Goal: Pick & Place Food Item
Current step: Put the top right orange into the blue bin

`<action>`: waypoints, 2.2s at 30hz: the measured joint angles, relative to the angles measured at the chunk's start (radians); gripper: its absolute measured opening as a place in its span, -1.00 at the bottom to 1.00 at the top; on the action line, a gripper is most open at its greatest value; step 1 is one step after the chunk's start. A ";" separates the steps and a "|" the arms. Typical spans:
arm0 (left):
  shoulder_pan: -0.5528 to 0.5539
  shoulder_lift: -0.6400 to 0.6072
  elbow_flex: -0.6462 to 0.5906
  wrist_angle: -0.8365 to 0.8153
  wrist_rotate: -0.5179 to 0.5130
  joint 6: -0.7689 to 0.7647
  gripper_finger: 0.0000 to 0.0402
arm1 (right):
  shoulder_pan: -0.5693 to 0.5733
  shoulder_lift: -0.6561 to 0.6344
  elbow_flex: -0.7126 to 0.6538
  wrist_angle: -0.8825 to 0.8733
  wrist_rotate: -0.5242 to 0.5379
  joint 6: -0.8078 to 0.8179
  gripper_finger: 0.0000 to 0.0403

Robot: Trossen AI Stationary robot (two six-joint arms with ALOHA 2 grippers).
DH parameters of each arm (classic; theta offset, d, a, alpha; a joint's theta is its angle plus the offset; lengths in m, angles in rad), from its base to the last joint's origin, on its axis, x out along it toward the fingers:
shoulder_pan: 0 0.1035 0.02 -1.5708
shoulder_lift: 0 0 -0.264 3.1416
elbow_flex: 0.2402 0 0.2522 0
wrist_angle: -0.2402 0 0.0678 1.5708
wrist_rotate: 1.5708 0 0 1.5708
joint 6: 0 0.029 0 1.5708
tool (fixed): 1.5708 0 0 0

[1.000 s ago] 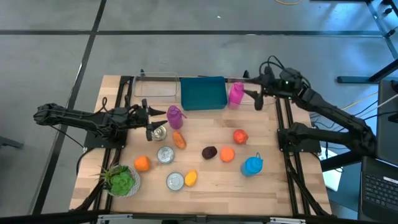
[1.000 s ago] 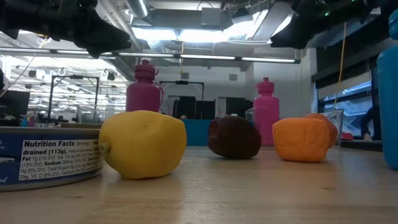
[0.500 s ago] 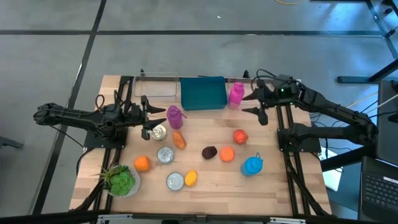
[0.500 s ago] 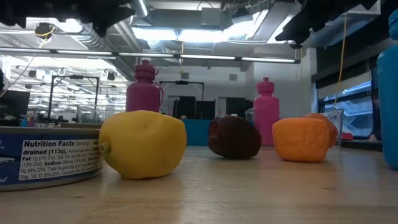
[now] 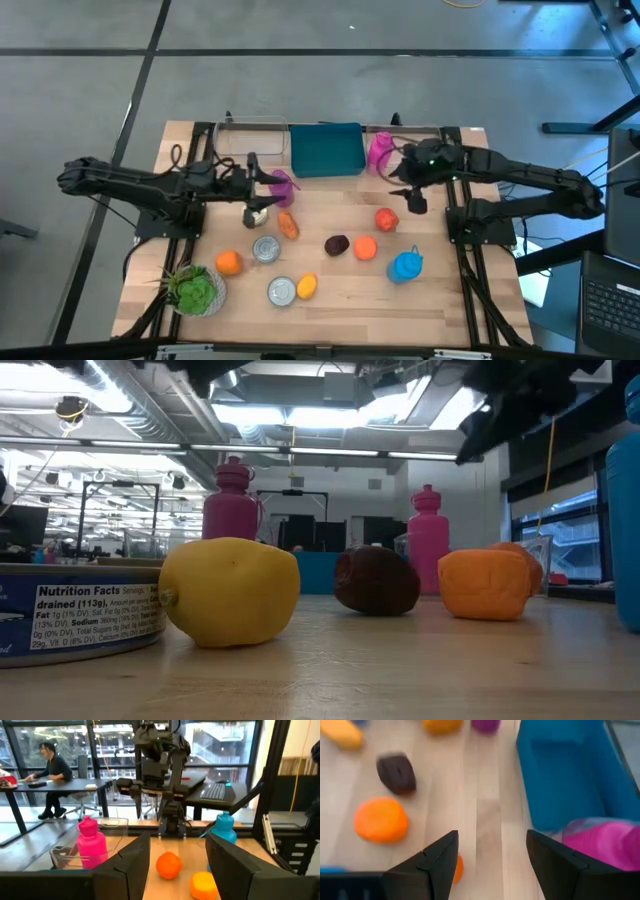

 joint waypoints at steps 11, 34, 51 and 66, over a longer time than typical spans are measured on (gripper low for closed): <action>0.000 0.184 0.085 0.014 -0.054 0.145 -0.08 | 0.053 0.124 0.000 -0.080 0.026 0.002 0.15; 0.000 0.278 0.084 0.015 -0.058 0.110 -0.08 | 0.053 0.140 -0.001 -0.115 0.015 -0.031 0.22; 0.004 0.278 0.084 0.016 -0.058 0.116 -0.08 | 0.053 0.140 -0.001 -0.104 -0.066 0.096 0.85; 0.055 0.278 0.084 0.015 -0.060 0.123 -0.08 | 0.072 0.146 -0.017 -0.012 -0.035 0.129 0.76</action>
